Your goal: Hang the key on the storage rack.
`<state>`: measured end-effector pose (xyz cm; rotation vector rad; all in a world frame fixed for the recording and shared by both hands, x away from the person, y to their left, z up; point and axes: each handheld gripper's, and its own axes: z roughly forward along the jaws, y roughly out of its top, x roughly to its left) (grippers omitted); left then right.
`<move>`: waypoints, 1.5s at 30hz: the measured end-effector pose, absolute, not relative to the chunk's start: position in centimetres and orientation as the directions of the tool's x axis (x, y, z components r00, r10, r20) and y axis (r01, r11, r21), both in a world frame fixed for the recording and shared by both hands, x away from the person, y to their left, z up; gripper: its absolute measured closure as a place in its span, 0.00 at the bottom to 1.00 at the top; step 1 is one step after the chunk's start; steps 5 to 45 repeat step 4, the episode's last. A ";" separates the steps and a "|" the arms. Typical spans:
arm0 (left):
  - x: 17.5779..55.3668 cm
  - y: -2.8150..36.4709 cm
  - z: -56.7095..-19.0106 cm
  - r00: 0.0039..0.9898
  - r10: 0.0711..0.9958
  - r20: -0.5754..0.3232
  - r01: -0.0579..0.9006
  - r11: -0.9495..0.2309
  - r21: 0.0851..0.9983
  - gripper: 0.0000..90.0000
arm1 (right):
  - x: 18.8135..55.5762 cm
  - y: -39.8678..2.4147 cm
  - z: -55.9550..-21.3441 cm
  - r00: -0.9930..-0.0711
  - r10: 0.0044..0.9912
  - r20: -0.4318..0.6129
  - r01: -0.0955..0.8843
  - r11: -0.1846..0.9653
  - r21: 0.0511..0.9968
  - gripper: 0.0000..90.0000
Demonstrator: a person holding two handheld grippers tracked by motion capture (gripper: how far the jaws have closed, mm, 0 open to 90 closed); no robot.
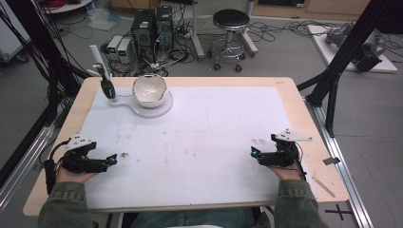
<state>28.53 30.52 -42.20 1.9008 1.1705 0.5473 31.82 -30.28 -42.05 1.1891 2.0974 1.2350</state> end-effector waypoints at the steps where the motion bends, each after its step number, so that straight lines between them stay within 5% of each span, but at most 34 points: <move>1: 28.5 30.6 -42.2 0.472 0.880 -0.051 0.525 -0.234 0.819 0.05 | 31.8 -30.3 -42.1 -0.538 0.841 0.058 0.457 0.233 0.858 0.01; 45: 28.6 30.5 -42.3 0.474 0.879 -0.052 0.528 -0.237 0.815 0.05 | 31.9 -30.4 -42.1 -0.536 0.842 0.062 0.459 0.230 0.858 0.01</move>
